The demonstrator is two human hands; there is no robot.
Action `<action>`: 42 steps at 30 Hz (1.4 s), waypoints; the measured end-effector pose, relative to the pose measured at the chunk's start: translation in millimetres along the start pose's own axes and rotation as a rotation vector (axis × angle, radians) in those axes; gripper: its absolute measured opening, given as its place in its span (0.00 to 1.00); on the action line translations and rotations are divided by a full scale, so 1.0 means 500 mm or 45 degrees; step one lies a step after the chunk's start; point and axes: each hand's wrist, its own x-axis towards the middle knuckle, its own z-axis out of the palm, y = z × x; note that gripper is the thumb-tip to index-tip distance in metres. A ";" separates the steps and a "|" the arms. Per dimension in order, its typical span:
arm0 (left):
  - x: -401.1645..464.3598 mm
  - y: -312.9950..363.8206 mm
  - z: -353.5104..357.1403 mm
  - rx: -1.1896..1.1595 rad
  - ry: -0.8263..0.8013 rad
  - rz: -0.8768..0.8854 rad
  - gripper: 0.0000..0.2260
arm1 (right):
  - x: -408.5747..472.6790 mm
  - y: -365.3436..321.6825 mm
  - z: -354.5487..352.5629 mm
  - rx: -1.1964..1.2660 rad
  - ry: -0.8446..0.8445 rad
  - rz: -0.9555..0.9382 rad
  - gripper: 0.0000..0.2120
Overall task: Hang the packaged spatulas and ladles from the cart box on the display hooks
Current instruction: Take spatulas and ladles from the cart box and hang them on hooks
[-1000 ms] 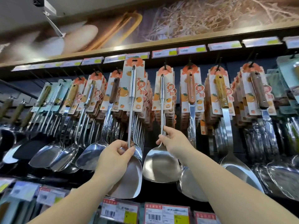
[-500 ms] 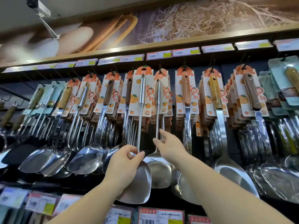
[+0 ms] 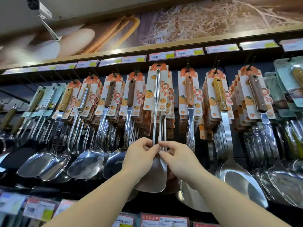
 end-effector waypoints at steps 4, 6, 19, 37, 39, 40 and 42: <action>0.012 0.015 0.011 0.013 -0.052 -0.015 0.05 | 0.007 0.005 -0.009 0.098 0.013 0.075 0.15; 0.016 0.016 0.015 0.017 -0.073 -0.026 0.05 | 0.009 0.005 -0.011 0.101 0.023 0.076 0.14; 0.038 -0.003 0.019 0.069 -0.250 -0.187 0.13 | 0.035 0.004 0.016 0.031 0.013 0.260 0.11; -0.014 -0.027 0.028 0.314 -0.146 0.006 0.25 | -0.019 0.028 -0.032 -0.386 0.382 0.143 0.11; -0.025 -0.019 0.036 0.347 -0.074 0.111 0.24 | -0.036 0.033 -0.044 -0.419 0.443 0.116 0.11; -0.033 -0.013 0.043 0.347 -0.046 0.172 0.24 | -0.048 0.035 -0.052 -0.442 0.472 0.104 0.11; -0.054 0.006 0.064 0.319 -0.041 0.288 0.22 | -0.075 0.042 -0.074 -0.501 0.521 0.106 0.10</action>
